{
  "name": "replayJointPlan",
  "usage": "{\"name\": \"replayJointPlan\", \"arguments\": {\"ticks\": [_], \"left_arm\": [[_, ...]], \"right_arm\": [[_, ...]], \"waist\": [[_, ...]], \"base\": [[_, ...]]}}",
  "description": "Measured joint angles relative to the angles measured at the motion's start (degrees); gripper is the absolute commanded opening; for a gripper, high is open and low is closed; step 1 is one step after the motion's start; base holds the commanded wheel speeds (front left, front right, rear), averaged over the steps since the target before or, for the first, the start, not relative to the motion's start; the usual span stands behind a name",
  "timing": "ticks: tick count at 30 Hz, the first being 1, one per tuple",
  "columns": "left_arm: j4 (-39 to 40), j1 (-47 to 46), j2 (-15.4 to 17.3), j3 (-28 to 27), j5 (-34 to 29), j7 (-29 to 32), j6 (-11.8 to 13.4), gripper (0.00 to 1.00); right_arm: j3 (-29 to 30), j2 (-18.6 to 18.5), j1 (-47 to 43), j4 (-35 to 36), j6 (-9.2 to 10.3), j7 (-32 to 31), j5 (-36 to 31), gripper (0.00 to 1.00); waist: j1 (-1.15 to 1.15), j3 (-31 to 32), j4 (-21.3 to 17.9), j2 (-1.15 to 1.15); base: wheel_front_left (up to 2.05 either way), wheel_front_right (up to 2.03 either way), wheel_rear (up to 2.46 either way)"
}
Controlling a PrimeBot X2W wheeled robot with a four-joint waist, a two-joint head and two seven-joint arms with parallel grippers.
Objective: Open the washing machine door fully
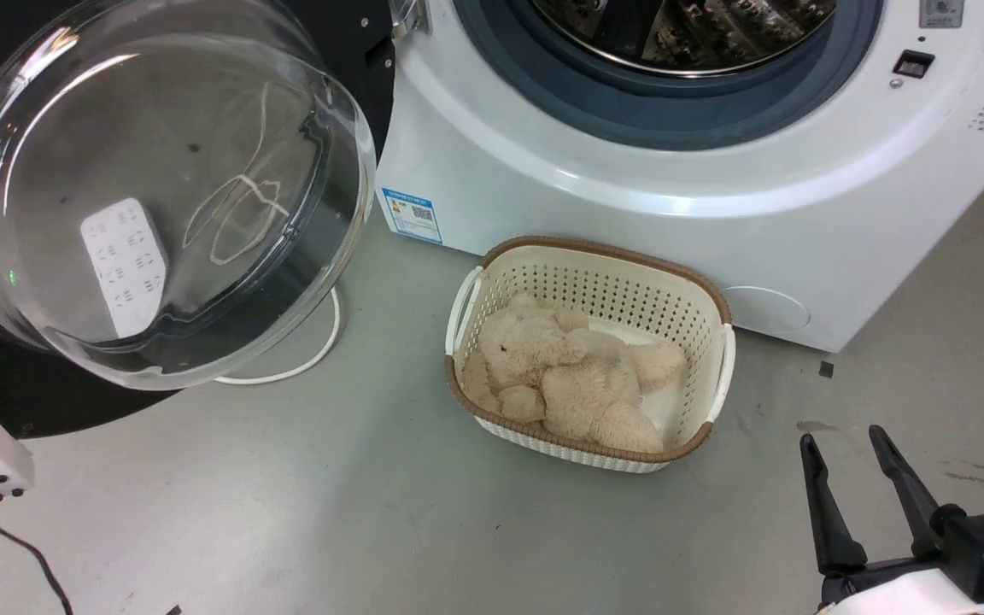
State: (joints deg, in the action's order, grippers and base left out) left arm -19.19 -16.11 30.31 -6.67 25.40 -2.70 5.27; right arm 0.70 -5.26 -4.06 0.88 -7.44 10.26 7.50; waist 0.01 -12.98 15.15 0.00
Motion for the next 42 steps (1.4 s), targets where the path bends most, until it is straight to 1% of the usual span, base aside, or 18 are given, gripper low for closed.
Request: {"name": "replayJointPlan", "arguments": {"ticks": [8,13,14,19,20,21,24,28,29,30,31,35,42], "left_arm": [[-2.7,-0.6,-0.7,1.7,-0.8,-4.4,-0.9,0.00],[0.8,0.5,-3.0,4.2,-2.2,-7.7,-1.0,0.00],[2.2,1.2,-3.6,4.5,-2.4,-8.2,-1.2,0.00],[10.6,6.8,-8.3,6.3,-2.4,-10.0,-0.2,0.00],[14.6,10.4,-10.8,7.8,-2.4,-10.5,0.4,0.00],[16.0,11.6,-11.7,8.3,-2.5,-10.6,0.6,0.00],[19.0,14.6,-14.4,10.3,-2.5,-11.0,1.1,0.00],[20.3,17.9,-17.4,13.8,-4.3,-11.3,2.0,0.00],[20.5,18.6,-18.0,14.4,-4.8,-11.4,2.4,0.25],[20.6,19.2,-18.5,15.0,-5.4,-11.5,2.8,0.77],[20.6,19.8,-19.0,15.6,-6.0,-11.5,3.2,1.00],[19.9,21.5,-20.6,17.3,-7.4,-11.6,3.7,1.00],[18.8,23.3,-21.7,21.0,-10.8,-12.0,4.2,1.00]], "right_arm": [[0.4,0.2,0.0,-0.6,0.00,0.4,0.0,1.00],[1.3,0.9,-0.2,-1.3,0.00,1.5,-0.6,1.00],[1.6,1.1,-0.2,-1.3,0.00,1.6,-0.8,1.00],[2.9,1.7,-0.4,-1.3,0.00,2.5,-2.1,1.00],[2.7,1.9,-0.7,-1.1,0.00,2.7,-3.0,1.00],[2.7,1.9,-0.9,-0.8,0.00,2.8,-3.1,1.00],[3.2,2.0,-1.7,0.0,0.00,3.1,-3.1,1.00],[3.2,2.0,-2.4,1.0,0.00,3.5,-3.1,1.00],[3.1,2.1,-2.6,1.0,0.00,3.5,-3.0,1.00],[3.0,2.1,-2.9,1.1,0.00,3.5,-2.9,1.00],[3.0,2.1,-3.0,1.1,0.00,3.6,-2.8,1.00],[3.0,2.1,-3.6,1.1,0.00,3.8,-2.4,1.00],[2.8,2.1,-3.9,0.8,0.00,4.0,-1.9,1.00]], "waist": [[-0.01,2.6,-0.3,0.00],[-0.01,6.0,-0.8,0.00],[-0.01,6.8,-1.0,0.00],[-0.02,10.4,-3.1,0.00],[-0.02,12.0,-5.5,0.00],[-0.02,12.5,-6.3,0.00],[-0.02,13.8,-8.9,0.00],[-0.02,15.0,-12.0,0.00],[-0.02,15.2,-12.7,0.00],[-0.02,15.4,-13.3,0.00],[-0.02,15.6,-13.9,0.00],[-0.01,16.1,-15.5,0.00],[-0.01,16.4,-16.1,0.00]], "base": [[0.00,0.00,0.00],[0.00,0.00,0.00],[0.00,0.00,0.00],[0.00,0.00,0.00],[0.00,0.00,0.00],[0.00,0.00,0.00],[0.00,0.00,0.00],[0.00,0.00,0.00],[0.00,0.00,0.00],[0.00,0.00,0.00],[0.00,0.00,0.00],[0.00,0.00,0.00],[0.00,0.00,0.00]]}}
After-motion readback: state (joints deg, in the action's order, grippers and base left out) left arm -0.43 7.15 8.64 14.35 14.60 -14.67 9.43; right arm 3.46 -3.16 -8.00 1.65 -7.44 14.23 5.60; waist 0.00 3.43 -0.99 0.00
